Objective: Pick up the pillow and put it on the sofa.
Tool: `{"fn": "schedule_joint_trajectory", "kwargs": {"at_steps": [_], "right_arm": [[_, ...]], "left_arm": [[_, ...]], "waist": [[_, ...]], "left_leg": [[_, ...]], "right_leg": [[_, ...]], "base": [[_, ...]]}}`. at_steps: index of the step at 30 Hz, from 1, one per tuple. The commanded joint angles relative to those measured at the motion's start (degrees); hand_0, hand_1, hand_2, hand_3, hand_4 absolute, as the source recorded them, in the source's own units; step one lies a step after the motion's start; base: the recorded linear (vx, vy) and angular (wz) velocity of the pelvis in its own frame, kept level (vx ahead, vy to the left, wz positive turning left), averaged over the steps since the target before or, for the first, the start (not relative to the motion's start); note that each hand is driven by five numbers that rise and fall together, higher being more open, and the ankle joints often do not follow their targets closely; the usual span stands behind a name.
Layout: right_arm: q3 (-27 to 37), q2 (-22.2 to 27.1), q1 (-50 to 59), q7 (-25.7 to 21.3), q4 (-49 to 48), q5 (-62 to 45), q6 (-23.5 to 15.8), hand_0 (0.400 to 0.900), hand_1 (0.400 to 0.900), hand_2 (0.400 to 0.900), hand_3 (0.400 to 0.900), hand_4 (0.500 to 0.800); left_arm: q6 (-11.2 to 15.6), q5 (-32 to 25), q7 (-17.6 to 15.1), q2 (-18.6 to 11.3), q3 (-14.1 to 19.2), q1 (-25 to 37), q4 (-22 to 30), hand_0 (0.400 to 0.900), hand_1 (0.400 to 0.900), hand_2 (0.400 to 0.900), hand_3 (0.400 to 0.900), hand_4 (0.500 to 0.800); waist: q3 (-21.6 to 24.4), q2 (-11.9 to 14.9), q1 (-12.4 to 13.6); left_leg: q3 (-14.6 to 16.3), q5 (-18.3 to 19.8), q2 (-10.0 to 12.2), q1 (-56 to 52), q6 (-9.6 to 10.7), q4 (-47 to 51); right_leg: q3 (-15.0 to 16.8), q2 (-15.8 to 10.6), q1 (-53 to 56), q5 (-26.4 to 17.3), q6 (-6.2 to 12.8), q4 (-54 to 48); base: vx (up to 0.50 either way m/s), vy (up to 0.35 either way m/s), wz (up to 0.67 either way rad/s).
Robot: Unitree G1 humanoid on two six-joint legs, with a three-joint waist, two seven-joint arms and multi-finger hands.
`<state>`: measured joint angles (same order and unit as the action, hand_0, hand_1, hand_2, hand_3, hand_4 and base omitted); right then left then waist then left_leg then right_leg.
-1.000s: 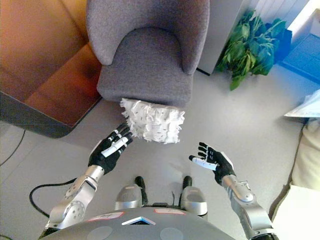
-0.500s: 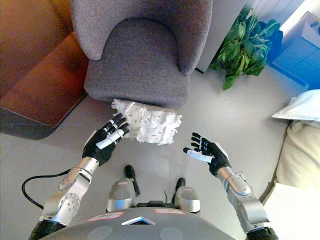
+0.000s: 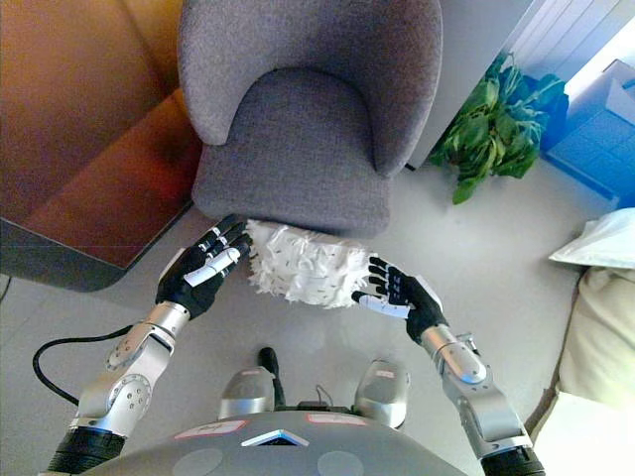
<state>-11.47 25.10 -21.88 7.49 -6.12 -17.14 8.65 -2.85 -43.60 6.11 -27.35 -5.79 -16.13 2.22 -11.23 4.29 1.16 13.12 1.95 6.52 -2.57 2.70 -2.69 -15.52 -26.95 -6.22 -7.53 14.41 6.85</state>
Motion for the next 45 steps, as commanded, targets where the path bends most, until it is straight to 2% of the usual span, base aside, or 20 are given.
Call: {"fn": "schedule_joint_trajectory", "kwargs": {"at_steps": [1,3,5,7,10,12,15,17,22,25,29,34,41,45], "right_arm": [[0.53,1.49,2.32,0.58,-3.18,1.22,-3.62,0.9,0.9,0.9,0.9,0.8],[0.58,1.67,2.4,1.57,-3.09,2.02,-4.11,0.9,0.9,0.9,0.9,0.8],[1.47,2.13,1.97,2.48,-2.41,2.86,-5.06,0.9,0.9,0.9,0.9,0.8],[2.43,3.09,1.87,2.95,-2.68,4.68,-3.69,0.9,0.9,0.9,0.9,0.8],[3.38,5.07,1.15,4.81,-3.05,7.05,-2.63,0.9,0.9,0.9,0.9,0.8],[4.17,7.02,0.88,5.75,-2.48,12.66,-4.19,0.9,0.9,0.9,0.9,0.8],[5.15,10.42,0.65,5.56,-3.26,21.21,-6.67,0.9,0.9,0.9,0.9,0.8],[5.0,12.86,1.97,4.06,-2.91,26.45,-7.9,0.9,0.9,0.9,0.9,0.8],[1.34,15.13,8.52,1.86,2.3,31.83,-4.9,0.9,0.9,0.9,0.9,0.8],[-1.06,14.61,13.48,-1.87,6.94,35.06,-4.52,0.9,0.9,0.9,0.9,0.8],[-2.15,14.94,18.16,-5.1,8.5,34.05,-4.8,0.9,0.9,0.9,0.9,0.8],[-2.86,15.59,22.18,-10.54,11.21,32.69,-6.92,0.9,0.9,0.9,0.9,0.8],[-2.67,16.99,28.72,-14.69,12.45,30.67,-9.1,0.9,0.9,0.9,0.9,0.8],[-2.15,17.51,32.88,-18.18,13.12,30.27,-9.88,0.9,0.9,0.9,0.9,0.8]], "left_arm": [[4.37,-2.03,0.49,-2.52,-0.48,1.14,6.06,0.9,0.9,0.9,0.9,0.8],[5.13,-2.86,0.34,-2.39,-0.06,0.94,5.66,0.9,0.9,0.9,0.9,0.8],[5.2,-3.05,0.29,-1.87,0.07,0.81,5.0,0.9,0.9,0.9,0.9,0.8],[4.3,-3.01,-0.41,-1.42,0.23,0.1,5.65,0.9,0.9,0.9,0.9,0.8],[2.35,-3.7,0.76,-0.73,1.53,-1.48,6.94,0.9,0.9,0.9,0.9,0.8],[1.82,-2.71,1.82,-0.69,2.17,-2.78,7.84,0.9,0.9,0.9,0.9,0.8],[1.36,-2.61,3.1,-1.44,3.36,-4.31,8.77,0.9,0.9,0.9,0.9,0.8],[1.48,-3.18,4.09,-2.53,3.74,-4.47,8.72,0.9,0.9,0.9,0.9,0.8],[2.91,-2.78,3.63,-4.14,3.34,-2.13,6.89,0.9,0.9,0.9,0.9,0.8],[4.18,-2.73,3.33,-5.32,3.02,1.05,5.84,0.9,0.9,0.9,0.9,0.8],[6.65,-3.42,2.68,-6.98,2.09,3.53,5.76,0.9,0.9,0.9,0.9,0.8],[9.45,-3.93,1.14,-8.06,0.82,4.53,5.86,0.9,0.9,0.9,0.9,0.8],[12.09,-4.43,-0.74,-9.08,-0.74,7.62,5.48,0.9,0.9,0.9,0.9,0.8],[13.94,-4.89,-1.97,-9.03,-1.91,10.12,5.23,0.9,0.9,0.9,0.9,0.8]], "waist": [[3.15,0.92,-1.08],[3.27,0.99,-1.3],[3.88,1.08,-1.28],[4.61,1.0,-1.76],[5.36,0.39,-2.05],[5.43,0.04,-1.93],[5.19,-0.55,-1.73],[4.68,-0.9,-1.35],[2.55,-1.79,0.42],[-0.66,-1.91,1.93],[-5.54,-1.79,3.01],[-9.9,-1.96,4.54],[-14.26,-2.17,5.47],[-16.13,-2.41,5.83]], "left_leg": [[-0.3,3.04,6.4,0.08,2.61,-3.12],[-0.42,3.02,8.27,-0.88,3.18,-3.17],[-0.84,2.65,9.72,-1.41,3.94,-3.51],[-0.93,1.4,11.6,-1.87,5.15,-3.43],[1.04,-3.27,14.68,-3.06,7.11,-2.57],[1.24,-5.5,15.39,-2.74,7.72,-2.61],[1.67,-6.09,15.93,-2.19,8.46,-2.5],[1.34,-5.42,16.47,-1.49,8.9,-2.84],[-0.46,-4.2,17.71,1.23,10.04,-3.17],[-3.45,-3.68,18.06,5.58,10.34,-4.44],[-7.75,-3.18,18.65,12.63,10.59,-8.75],[-12.46,-3.08,19.57,20.57,10.95,-13.39],[-15.82,-2.3,18.67,29.14,10.69,-18.79],[-15.9,-0.25,17.77,33.53,10.0,-23.47]], "right_leg": [[2.24,-2.45,-0.94,-19.84,0.59,-7.53],[3.05,-2.24,-1.38,-19.34,0.59,-6.26],[1.68,-1.2,1.04,-15.58,0.59,-7.1],[2.05,0.94,2.89,-10.77,0.59,-7.2],[0.05,3.21,5.87,-5.86,0.59,-7.87],[-0.65,4.27,7.05,-4.33,0.5,-8.42],[-1.71,4.92,7.29,-3.15,0.24,-8.45],[-2.01,4.52,6.68,-2.87,0.38,-7.76],[-3.03,2.3,3.67,-3.8,0.59,-6.0],[-2.42,0.48,-1.3,-4.16,0.59,-2.8],[-1.26,-1.15,-6.06,-4.2,0.59,0.42],[0.02,-3.34,-11.54,-4.84,0.59,3.28],[1.97,-5.34,-19.38,-3.76,0.59,9.05],[3.66,-6.11,-24.69,-0.98,0.59,15.57]], "base": [[0.21,-0.374,-0.01],[0.2,-0.274,0.08],[0.25,-0.243,0.26],[0.26,-0.204,0.45],[0.18,-0.112,0.36],[0.13,-0.081,0.33],[0.06,-0.053,0.4],[0.02,-0.012,0.46],[-0.03,0.028,0.32],[-0.18,0.014,0.36],[-0.21,-0.007,0.27],[-0.13,0.011,0.11],[-0.12,0.056,0.04],[-0.1,0.089,0.04]]}}
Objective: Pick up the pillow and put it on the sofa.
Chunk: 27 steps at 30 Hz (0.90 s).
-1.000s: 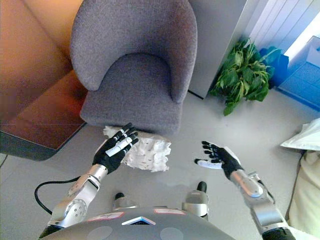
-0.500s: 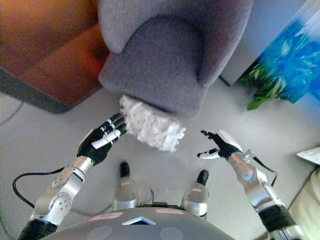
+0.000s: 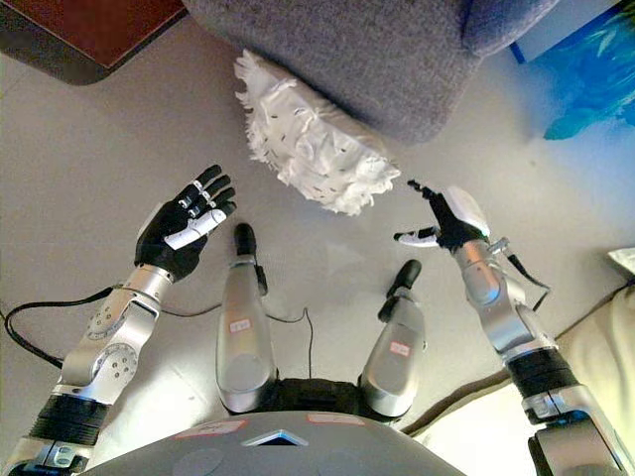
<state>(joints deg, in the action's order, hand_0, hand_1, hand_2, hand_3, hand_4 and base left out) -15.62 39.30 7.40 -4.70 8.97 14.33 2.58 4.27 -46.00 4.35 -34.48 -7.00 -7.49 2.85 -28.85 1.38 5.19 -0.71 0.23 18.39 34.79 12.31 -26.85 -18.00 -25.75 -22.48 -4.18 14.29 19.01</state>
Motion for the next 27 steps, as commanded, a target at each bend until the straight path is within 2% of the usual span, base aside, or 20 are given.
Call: {"fn": "schedule_joint_trajectory", "kwargs": {"at_steps": [1,6,11,23,27], "right_arm": [[2.13,3.43,4.82,-7.62,-1.63,-0.44,-4.26,0.9,0.9,0.9,0.9,0.8],[2.32,3.51,9.83,-14.52,-0.07,2.28,-5.26,0.9,0.9,0.9,0.9,0.8],[2.15,3.09,13.99,-15.67,0.9,5.95,-4.97,0.9,0.9,0.9,0.9,0.8],[-1.43,2.74,25.56,-12.51,8.85,6.17,-3.24,0.9,0.9,0.9,0.9,0.8],[-2.7,2.26,27.52,-11.78,11.34,4.86,-1.89,0.9,0.9,0.9,0.9,0.8]], "left_arm": [[7.16,-2.57,-0.73,-1.65,-1.06,2.21,4.43,0.9,0.9,0.9,0.9,0.8],[7.47,-2.41,-1.69,-0.35,-2.12,4.14,2.93,0.9,0.9,0.9,0.9,0.8],[7.09,-3.08,-0.91,0.99,-1.97,4.67,1.75,0.9,0.9,0.9,0.9,0.8],[6.19,-5.54,3.17,1.75,-2.49,6.38,0.59,0.9,0.9,0.9,0.9,0.8],[5.9,-5.81,4.52,1.86,-2.5,6.18,0.7,0.9,0.9,0.9,0.9,0.8]], "waist": [[1.1,0.31,1.84],[0.55,-0.9,1.82],[0.81,-2.38,1.72],[0.52,-4.48,2.9],[0.35,-5.1,3.72]], "left_leg": [[-1.91,2.14,5.7,-2.58,0.2,-0.67],[-1.14,5.47,5.38,2.88,-0.35,-7.07],[-1.43,7.94,5.84,7.88,-0.49,-12.45],[-3.76,13.17,4.99,18.29,-0.46,-25.67],[-4.63,17.14,5.07,20.1,-0.18,-31.45]], "right_leg": [[6.59,-7.48,-9.94,-3.59,0.71,5.21],[9.03,-8.06,-16.65,-0.11,0.71,13.43],[12.18,-8.68,-22.76,2.81,0.71,20.56],[16.35,-9.35,-33.87,8.28,0.71,34.21],[17.69,-10.43,-35.8,11.92,0.58,40.0]], "base": [[-0.09,0.081,0.07],[-0.05,0.101,0.07],[-0.02,0.104,0.05],[0.0,0.073,0.11],[0.09,0.029,0.15]]}}
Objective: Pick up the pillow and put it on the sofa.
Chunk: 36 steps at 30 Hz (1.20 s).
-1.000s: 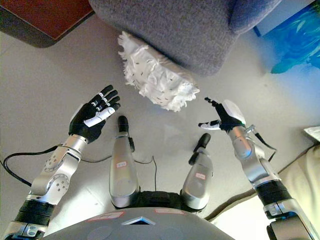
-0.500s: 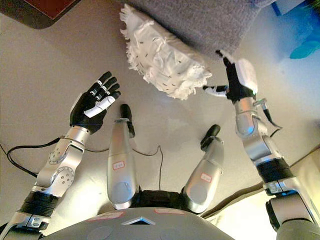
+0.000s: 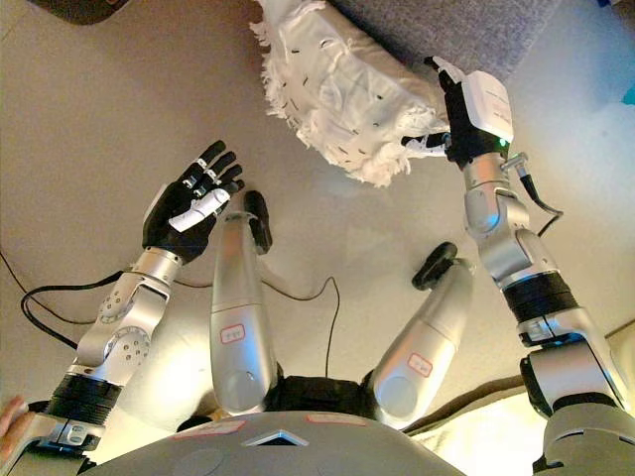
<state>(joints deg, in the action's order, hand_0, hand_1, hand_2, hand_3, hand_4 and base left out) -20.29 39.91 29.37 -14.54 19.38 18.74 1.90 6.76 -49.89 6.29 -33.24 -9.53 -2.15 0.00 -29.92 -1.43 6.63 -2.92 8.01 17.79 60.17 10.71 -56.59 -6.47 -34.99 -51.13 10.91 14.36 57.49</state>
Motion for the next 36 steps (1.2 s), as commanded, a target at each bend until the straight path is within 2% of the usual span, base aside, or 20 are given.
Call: {"fn": "schedule_joint_trajectory", "kwargs": {"at_steps": [1,14,18,22,23,24,30,36], "right_arm": [[1.81,1.61,5.91,-1.75,1.29,0.25,-0.94,0.9,0.9,0.9,0.9,0.8],[-2.63,0.91,14.14,-2.24,8.69,-0.81,2.23,0.9,0.9,0.9,0.9,0.8],[-4.38,0.47,17.26,-3.53,12.53,-1.26,4.21,0.9,0.9,0.9,0.9,0.8],[-6.35,-0.33,21.01,-2.42,16.34,-4.18,7.57,0.9,0.9,0.9,0.9,0.8],[-6.67,-0.62,21.86,-1.48,17.08,-5.71,8.9,0.58,0.58,0.58,0.58,0.608],[-6.76,-0.87,22.46,-0.66,17.65,-6.61,9.75,0.4,0.4,0.4,0.4,0.5],[-8.93,-1.45,25.87,2.0,19.71,-8.48,13.67,0.4,0.4,0.4,0.4,0.5],[-9.63,-1.98,27.49,3.1,20.38,-9.07,15.38,0.4,0.4,0.4,0.4,0.5]], "left_arm": [[3.37,-1.99,2.85,0.64,0.04,0.73,3.54,0.9,0.9,0.9,0.9,0.8],[5.18,-3.76,2.77,1.23,-0.87,0.84,3.33,0.9,0.9,0.9,0.9,0.8],[5.96,-3.63,1.98,1.2,-1.52,1.2,2.89,0.9,0.9,0.9,0.9,0.8],[6.21,-3.1,1.08,1.35,-2.09,1.92,2.41,0.9,0.9,0.9,0.9,0.8],[6.21,-3.0,0.85,1.46,-2.27,2.08,2.35,0.9,0.9,0.9,0.9,0.8],[6.18,-2.93,0.83,1.55,-2.37,2.23,2.3,0.9,0.9,0.9,0.9,0.8],[6.53,-2.42,0.85,2.47,-3.22,2.76,2.15,0.9,0.9,0.9,0.9,0.8],[6.97,-1.97,-0.08,3.13,-4.01,2.76,2.55,0.9,0.9,0.9,0.9,0.8]], "waist": [[1.46,-2.41,2.39],[0.61,-4.07,3.37],[0.37,-4.5,3.98],[0.15,-5.15,4.83],[0.15,-5.28,5.03],[0.15,-5.38,5.17],[0.14,-5.78,5.88],[0.12,-5.9,6.4]], "left_leg": [[-2.65,9.82,5.64,-4.88,1.43,-2.61],[-6.71,14.1,4.63,1.59,2.32,-14.68],[-7.5,14.49,4.46,2.74,2.25,-16.67],[-7.39,14.45,3.66,3.56,1.9,-17.42],[-7.26,14.36,3.38,3.8,1.84,-17.56],[-7.09,14.23,3.15,3.88,1.77,-17.48],[-5.31,13.31,1.87,3.05,1.42,-16.34],[-4.01,12.55,0.93,1.99,0.8,-15.05]], "right_leg": [[6.47,-1.4,-7.61,-2.79,0.48,2.31],[10.51,-1.88,-14.49,2.5,-0.37,13.02],[10.9,-2.24,-15.49,3.54,-0.85,15.03],[10.75,-2.45,-16.08,4.51,-1.4,16.6],[10.66,-2.44,-16.17,4.62,-1.57,16.82],[10.49,-2.42,-16.15,4.67,-1.7,16.86],[8.82,-2.37,-14.79,4.09,-2.41,15.83],[7.1,-1.96,-13.12,3.82,-3.05,14.79]], "base": [[0.04,0.044,0.13],[0.0,0.044,0.06],[-0.03,0.029,0.05],[-0.03,0.009,0.07],[-0.04,0.003,0.06],[-0.03,0.002,0.05],[-0.01,0.0,0.02],[0.0,0.0,0.0]]}}
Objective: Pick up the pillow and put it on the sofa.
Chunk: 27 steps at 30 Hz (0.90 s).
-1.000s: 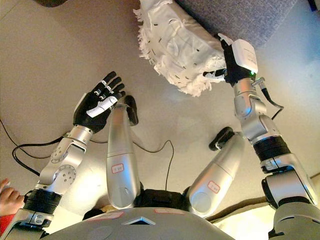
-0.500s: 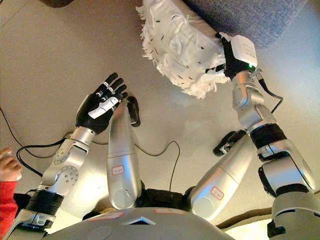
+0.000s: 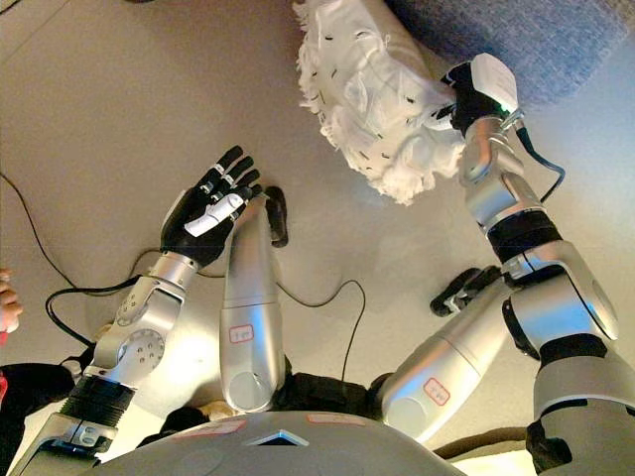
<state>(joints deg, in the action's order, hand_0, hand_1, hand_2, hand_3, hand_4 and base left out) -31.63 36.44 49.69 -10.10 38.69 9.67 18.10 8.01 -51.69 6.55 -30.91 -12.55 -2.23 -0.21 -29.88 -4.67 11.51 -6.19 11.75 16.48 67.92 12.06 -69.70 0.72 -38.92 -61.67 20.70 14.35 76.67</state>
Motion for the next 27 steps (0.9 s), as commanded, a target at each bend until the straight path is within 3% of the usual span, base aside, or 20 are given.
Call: {"fn": "schedule_joint_trajectory", "kwargs": {"at_steps": [1,12,16,17,19,23,27], "right_arm": [[1.71,1.4,7.19,-1.31,0.98,0.0,-0.67,0.4,0.4,0.4,0.4,0.5],[1.81,1.95,7.24,-2.2,-1.64,0.33,-2.28,0.4,0.4,0.4,0.4,0.5],[2.57,2.59,6.51,-3.17,-5.09,1.41,-3.51,0.4,0.4,0.4,0.4,0.5],[3.08,2.98,6.44,-3.59,-6.73,1.98,-3.84,0.4,0.4,0.4,0.4,0.5],[3.57,3.49,5.94,-4.44,-8.61,2.54,-4.52,0.4,0.4,0.4,0.4,0.5],[5.32,4.75,4.34,-4.97,-14.41,4.45,-5.07,0.4,0.4,0.4,0.4,0.5],[8.15,6.19,1.13,-5.17,-22.09,5.94,-6.15,0.4,0.4,0.4,0.4,0.5]], "left_arm": [[5.7,-0.14,-0.26,0.81,-0.98,2.75,2.85,0.9,0.9,0.9,0.9,0.8],[7.11,-0.48,-0.61,0.78,-2.02,2.03,3.98,0.9,0.9,0.9,0.9,0.8],[7.35,-0.9,-0.27,0.49,-1.99,1.46,4.52,0.9,0.9,0.9,0.9,0.8],[7.44,-0.79,-0.29,0.35,-2.01,1.54,4.97,0.9,0.9,0.9,0.9,0.8],[7.5,-0.73,-0.57,0.09,-2.13,1.34,5.61,0.9,0.9,0.9,0.9,0.8],[6.31,0.42,-2.27,-0.4,-1.55,1.13,6.86,0.9,0.9,0.9,0.9,0.8],[2.85,1.21,-5.54,-0.64,-1.05,1.3,7.1,0.9,0.9,0.9,0.9,0.8]], "waist": [[0.08,-2.68,1.58],[0.08,-2.49,1.94],[0.08,-1.92,1.95],[0.08,-1.47,1.89],[0.08,-0.96,1.98],[0.08,0.58,2.36],[0.7,3.66,2.8]], "left_leg": [[-0.66,8.73,2.17,-5.94,-0.58,-1.78],[1.39,5.28,2.25,-10.29,-1.47,5.86],[2.85,1.6,2.75,-15.66,-1.64,14.4],[3.33,-1.71,2.31,-17.06,-2.02,18.58],[3.63,-3.35,2.27,-19.63,-2.07,22.39],[4.46,-7.17,1.44,-26.16,-2.5,31.77],[3.72,-9.48,0.75,-33.17,-3.23,38.69]], "right_leg": [[-0.27,2.03,-2.36,-5.97,-3.09,-4.47],[-3.83,3.16,2.59,-8.78,-3.52,-11.02],[-6.38,4.18,7.99,-11.82,-3.53,-18.06],[-7.61,4.57,9.57,-14.85,-3.89,-22.07],[-9.15,4.59,12.17,-16.34,-3.67,-25.41],[-13.02,4.96,18.69,-19.41,-3.07,-33.32],[-17.17,5.5,26.99,-21.76,-2.3,-40.93]], "base": [[0.0,0.0,0.0],[0.0,0.0,0.0],[-0.04,-0.023,-0.05],[-0.11,-0.023,-0.03],[-0.07,-0.03,-0.03],[-0.02,-0.055,-0.04],[0.0,-0.116,-0.03]]}}
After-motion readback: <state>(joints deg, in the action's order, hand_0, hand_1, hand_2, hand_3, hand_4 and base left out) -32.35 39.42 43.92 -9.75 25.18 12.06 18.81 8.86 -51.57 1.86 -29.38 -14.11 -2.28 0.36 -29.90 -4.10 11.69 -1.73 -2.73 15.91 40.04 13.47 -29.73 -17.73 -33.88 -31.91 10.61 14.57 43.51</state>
